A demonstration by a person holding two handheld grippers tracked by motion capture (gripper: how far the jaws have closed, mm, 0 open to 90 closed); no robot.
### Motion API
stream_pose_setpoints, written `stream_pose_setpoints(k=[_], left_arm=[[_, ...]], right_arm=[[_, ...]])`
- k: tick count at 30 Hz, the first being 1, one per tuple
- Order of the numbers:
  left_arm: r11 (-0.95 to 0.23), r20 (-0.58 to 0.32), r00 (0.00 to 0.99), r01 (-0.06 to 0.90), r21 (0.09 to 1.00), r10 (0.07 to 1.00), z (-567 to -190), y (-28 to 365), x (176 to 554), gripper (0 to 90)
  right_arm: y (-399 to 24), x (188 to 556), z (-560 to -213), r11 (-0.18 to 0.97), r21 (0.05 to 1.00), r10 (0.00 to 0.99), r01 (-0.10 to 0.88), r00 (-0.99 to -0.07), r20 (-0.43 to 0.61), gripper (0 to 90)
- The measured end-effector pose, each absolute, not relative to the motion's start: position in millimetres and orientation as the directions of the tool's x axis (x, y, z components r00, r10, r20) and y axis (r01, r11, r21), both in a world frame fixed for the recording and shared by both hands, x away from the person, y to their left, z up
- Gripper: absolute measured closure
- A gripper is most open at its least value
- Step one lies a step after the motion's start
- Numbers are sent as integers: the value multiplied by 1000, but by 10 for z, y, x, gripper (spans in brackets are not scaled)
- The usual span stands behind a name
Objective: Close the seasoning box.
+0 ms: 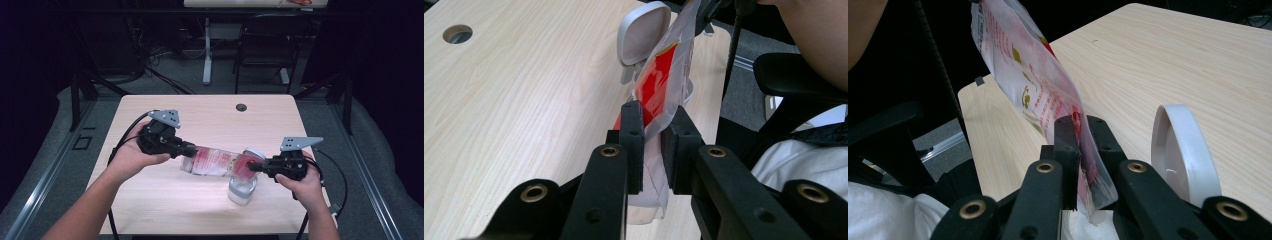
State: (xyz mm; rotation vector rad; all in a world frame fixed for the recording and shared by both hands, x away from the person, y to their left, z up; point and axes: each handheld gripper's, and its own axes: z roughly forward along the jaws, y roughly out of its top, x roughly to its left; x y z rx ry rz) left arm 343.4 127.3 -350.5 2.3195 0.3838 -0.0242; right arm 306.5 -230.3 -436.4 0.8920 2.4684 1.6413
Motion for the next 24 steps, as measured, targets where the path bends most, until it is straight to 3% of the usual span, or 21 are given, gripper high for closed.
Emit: stream_pose_setpoints(k=[24], left_arm=[[-630,-154,935,332,702,321,-3657,1468,3468,798]], right_arm=[[-2274,3093,-4461,318,840,481,440,-838,256,821]])
